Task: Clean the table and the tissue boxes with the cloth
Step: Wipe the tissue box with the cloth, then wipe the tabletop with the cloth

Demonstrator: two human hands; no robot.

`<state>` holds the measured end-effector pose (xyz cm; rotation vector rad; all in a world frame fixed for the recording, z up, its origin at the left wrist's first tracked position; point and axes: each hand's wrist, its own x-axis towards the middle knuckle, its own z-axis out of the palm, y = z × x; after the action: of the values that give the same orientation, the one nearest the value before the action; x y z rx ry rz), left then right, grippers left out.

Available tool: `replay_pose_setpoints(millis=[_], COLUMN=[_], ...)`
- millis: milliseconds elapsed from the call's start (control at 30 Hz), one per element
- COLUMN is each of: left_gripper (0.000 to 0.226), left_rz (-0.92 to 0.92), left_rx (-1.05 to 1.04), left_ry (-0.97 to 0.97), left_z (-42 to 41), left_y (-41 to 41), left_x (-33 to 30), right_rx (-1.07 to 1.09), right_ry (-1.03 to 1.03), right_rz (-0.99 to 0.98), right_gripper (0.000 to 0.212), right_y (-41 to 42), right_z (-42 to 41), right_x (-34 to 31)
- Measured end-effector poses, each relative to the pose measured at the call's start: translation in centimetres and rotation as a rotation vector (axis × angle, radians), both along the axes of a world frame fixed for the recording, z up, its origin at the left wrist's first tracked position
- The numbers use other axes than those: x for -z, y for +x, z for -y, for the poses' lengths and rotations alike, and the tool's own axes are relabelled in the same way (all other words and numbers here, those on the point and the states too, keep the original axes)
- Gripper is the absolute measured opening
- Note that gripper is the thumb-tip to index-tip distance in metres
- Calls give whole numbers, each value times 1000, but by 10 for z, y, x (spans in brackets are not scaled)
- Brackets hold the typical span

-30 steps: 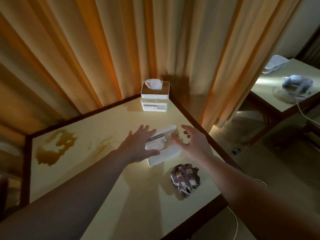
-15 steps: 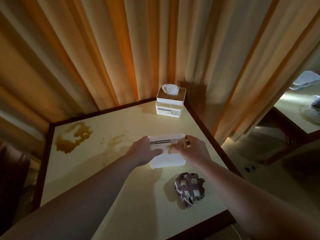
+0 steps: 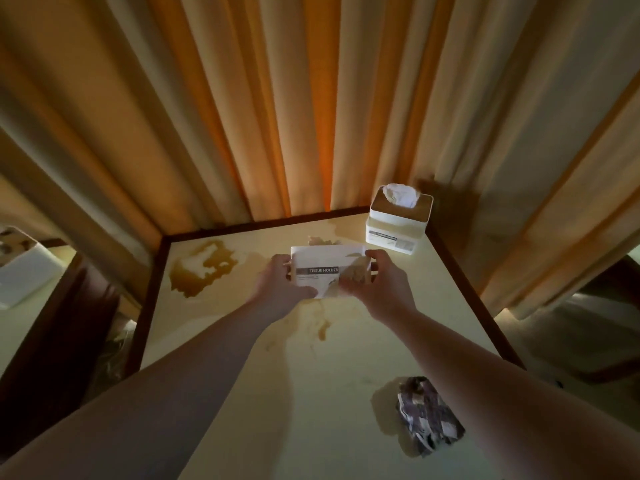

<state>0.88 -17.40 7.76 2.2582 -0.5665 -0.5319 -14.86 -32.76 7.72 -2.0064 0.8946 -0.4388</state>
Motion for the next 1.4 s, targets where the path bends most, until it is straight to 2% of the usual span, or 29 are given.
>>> replay_pose_setpoints(millis=[67, 333, 633, 867, 1033, 1167, 1300, 1400], left_gripper=[86, 81, 92, 84, 75, 82, 95, 93], left_rz=[-6, -53, -101, -67, -26, -30, -2, 49], left_rx=[-35, 2, 86, 71, 90, 141, 149, 121], left_ry=[-9, -56, -135, -167, -93, -20, 78, 158], left_z=[-7, -24, -12, -1, -1, -6, -20, -37], left_y=[20, 103, 171, 186, 185, 188, 180, 159], left_x=[2, 22, 73, 104, 114, 112, 101, 95], right_rx=[-14, -43, 15, 32, 10, -35, -96, -92], right_ry=[-13, -95, -97, -92, -53, -21, -44, -77], right_rz=[0, -65, -88, -90, -149, -221, -290, -304], right_gripper=[75, 70, 63, 71, 67, 63, 75, 75], right_y=[26, 124, 193, 207, 207, 202, 186, 163], right_z=[-4, -10, 6, 14, 16, 21, 19, 13], right_x=[1, 13, 58, 84, 93, 98, 92, 82])
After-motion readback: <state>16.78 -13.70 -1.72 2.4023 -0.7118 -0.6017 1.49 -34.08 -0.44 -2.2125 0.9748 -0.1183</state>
